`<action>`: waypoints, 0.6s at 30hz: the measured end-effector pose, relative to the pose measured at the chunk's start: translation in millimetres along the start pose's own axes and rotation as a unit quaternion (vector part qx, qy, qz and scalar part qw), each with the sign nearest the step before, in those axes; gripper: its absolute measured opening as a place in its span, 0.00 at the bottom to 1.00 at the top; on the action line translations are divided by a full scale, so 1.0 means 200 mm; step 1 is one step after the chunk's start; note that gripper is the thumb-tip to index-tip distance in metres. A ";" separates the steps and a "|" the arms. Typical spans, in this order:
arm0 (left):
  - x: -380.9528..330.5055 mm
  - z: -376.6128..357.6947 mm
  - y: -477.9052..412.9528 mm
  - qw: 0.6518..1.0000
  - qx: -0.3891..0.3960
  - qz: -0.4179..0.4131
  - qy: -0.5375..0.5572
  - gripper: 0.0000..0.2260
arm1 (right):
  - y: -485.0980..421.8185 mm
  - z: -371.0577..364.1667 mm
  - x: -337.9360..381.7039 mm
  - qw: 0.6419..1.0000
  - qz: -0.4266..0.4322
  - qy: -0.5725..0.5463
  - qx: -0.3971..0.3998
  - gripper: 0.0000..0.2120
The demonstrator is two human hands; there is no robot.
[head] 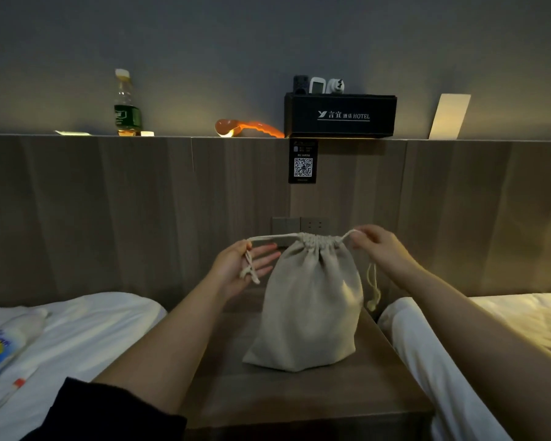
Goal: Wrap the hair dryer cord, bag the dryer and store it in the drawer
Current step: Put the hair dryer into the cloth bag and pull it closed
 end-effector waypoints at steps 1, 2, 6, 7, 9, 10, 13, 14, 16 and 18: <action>0.02 -0.01 0.00 1.000 0.000 0.006 0.012 0.14 | 0.01 -0.04 0.02 0.999 0.003 0.007 0.043 0.22; 0.04 -0.02 0.00 1.000 0.000 0.008 0.030 0.14 | 0.01 -0.08 0.03 0.997 0.003 0.020 0.079 0.25; 0.08 0.00 -0.02 0.998 -0.041 0.019 0.047 0.14 | 0.05 -0.16 0.05 0.988 0.000 0.005 0.155 0.20; 0.10 0.02 -0.02 0.997 -0.064 0.037 0.002 0.13 | 0.06 -0.18 0.05 0.987 -0.003 -0.014 0.160 0.19; 0.12 0.05 -0.01 0.980 -0.101 0.067 -0.158 0.08 | 0.09 -0.19 0.04 0.989 -0.011 -0.037 0.144 0.18; 0.12 0.06 -0.02 0.957 -0.113 0.057 -0.263 0.06 | 0.10 -0.21 0.02 0.991 -0.015 -0.048 0.125 0.18; 0.09 -0.02 0.01 0.879 -0.061 -0.041 -0.471 0.08 | 0.09 -0.22 -0.04 0.994 -0.028 -0.107 0.019 0.18; 0.10 -0.10 0.04 0.878 -0.003 -0.048 -0.476 0.10 | 0.08 -0.23 -0.06 0.993 -0.033 -0.114 -0.023 0.17; 0.20 -0.23 0.12 0.865 0.114 -0.038 -0.488 0.15 | 0.08 -0.25 -0.10 0.989 -0.051 -0.098 -0.100 0.14; 0.38 -0.31 0.21 0.810 0.190 -0.016 -0.555 0.16 | 0.10 -0.31 -0.14 0.982 -0.073 -0.080 -0.155 0.12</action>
Point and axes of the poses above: each hand's wrist, its own y-axis away from the middle knuckle, its own z-axis out of the back of the hand, x = y × z, the point moved 4 cm from there along -y, towards the middle knuckle, and after that the axes turned 13 degrees about x, right-handed, at the moved point
